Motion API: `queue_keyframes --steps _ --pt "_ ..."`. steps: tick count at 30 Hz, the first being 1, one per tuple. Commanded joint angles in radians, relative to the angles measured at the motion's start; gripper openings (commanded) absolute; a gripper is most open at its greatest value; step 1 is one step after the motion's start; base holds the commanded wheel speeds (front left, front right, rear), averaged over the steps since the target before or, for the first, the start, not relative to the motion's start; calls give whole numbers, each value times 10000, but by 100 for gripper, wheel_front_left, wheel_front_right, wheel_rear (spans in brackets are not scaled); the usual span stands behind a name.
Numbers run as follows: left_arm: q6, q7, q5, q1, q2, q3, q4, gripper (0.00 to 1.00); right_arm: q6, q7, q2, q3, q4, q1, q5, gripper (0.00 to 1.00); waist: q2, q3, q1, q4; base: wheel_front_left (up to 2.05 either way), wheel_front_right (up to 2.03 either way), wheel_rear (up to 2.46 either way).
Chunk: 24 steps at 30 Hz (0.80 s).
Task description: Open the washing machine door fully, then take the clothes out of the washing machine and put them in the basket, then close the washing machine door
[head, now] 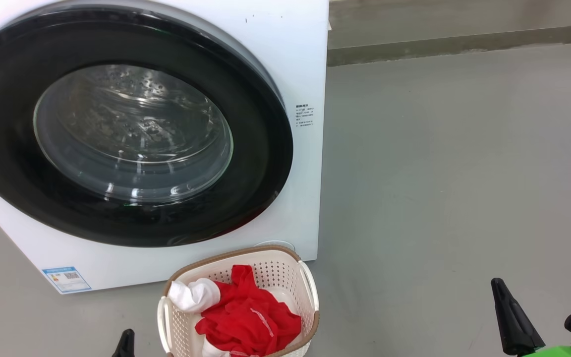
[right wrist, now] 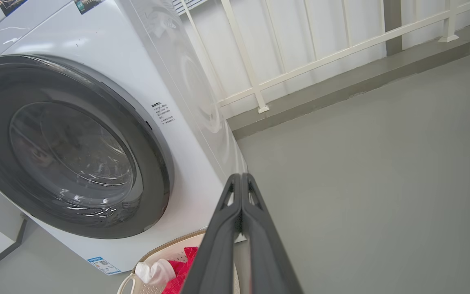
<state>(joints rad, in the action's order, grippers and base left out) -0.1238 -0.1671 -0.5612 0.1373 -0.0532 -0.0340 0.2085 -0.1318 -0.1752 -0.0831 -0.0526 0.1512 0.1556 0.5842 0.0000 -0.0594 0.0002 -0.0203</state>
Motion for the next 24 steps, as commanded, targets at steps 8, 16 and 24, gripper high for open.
queue_keyframes --steps 8,16,24 --pt "-21 283 -1099 -629 -80 -220 -137 0 2 265 -47 -82 -107 -667 1143 0 0 58 -1 20 0 0 0" --pt "-25 514 -1953 -796 -70 -273 -91 0 3 498 -19 -123 -12 -846 1979 0 0 110 -1 36 0 0 0" --pt "-29 743 -2804 -962 -60 -327 -45 0 4 731 11 -165 82 -1024 2811 0 0 161 -1 53 0 0 0"
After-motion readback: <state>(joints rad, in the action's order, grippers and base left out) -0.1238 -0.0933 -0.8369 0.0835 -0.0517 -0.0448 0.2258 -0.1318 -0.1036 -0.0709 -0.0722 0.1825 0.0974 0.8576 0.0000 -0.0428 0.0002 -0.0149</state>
